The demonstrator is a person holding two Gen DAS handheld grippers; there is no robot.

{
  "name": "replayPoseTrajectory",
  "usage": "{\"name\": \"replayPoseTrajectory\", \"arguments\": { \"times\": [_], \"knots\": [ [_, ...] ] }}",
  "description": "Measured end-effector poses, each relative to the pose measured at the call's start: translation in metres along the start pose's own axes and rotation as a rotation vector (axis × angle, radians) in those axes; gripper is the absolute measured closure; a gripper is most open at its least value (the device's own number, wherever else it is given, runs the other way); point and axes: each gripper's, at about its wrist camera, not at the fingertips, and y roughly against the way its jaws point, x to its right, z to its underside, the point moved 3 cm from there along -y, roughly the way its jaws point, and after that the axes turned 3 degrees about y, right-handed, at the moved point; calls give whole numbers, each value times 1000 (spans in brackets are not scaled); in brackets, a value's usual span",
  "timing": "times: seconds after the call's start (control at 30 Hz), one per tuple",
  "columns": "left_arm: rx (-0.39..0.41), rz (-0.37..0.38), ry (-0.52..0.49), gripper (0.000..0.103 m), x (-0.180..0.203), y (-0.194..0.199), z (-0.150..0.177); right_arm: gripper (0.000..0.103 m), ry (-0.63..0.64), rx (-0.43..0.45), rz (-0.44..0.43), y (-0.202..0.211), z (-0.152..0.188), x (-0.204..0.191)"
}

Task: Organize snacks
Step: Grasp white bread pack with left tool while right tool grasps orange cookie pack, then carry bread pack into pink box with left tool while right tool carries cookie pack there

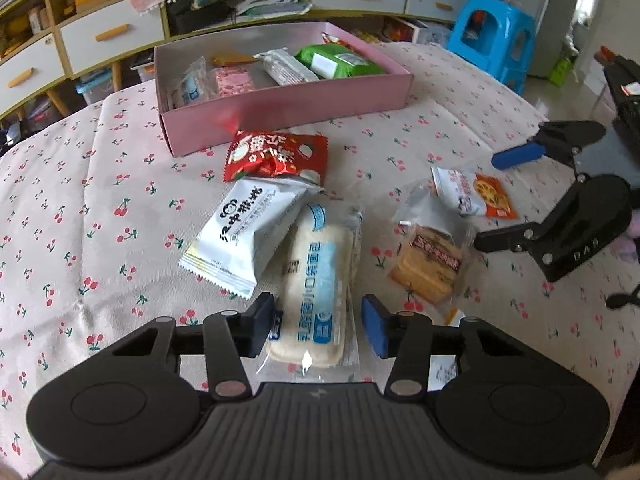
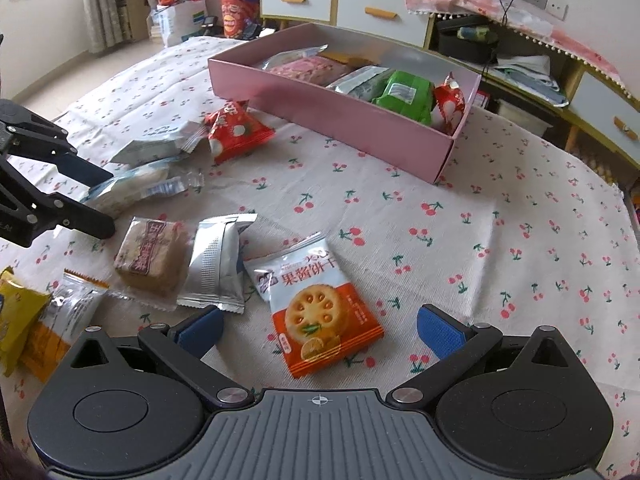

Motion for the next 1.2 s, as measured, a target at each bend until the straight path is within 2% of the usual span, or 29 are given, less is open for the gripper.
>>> {"name": "replayPoseTrajectory", "arguments": {
  "times": [0.13, 0.37, 0.73, 0.83, 0.9, 1.2],
  "knots": [
    [7, -23, 9, 66, 2, -2, -4, 1, 5, -3, 17, -2, -4, 0],
    [4, -19, 41, 70, 1, -2, -6, 5, 12, -7, 15, -2, -6, -2],
    [-3, -16, 74, 73, -1, 0, -8, 33, 31, -1, -50, 5, -8, -9],
    [-4, -15, 80, 73, -1, 1, -8, 44, 37, -1, -64, 6, -8, -11],
    [-2, -14, 85, 73, -2, 1, -8, 55, 46, 0, -71, 7, -9, -12],
    [13, 5, 98, 74, 0, 9, -11, 57, 33, 3, -60, 13, -12, -9]
  ]
}}
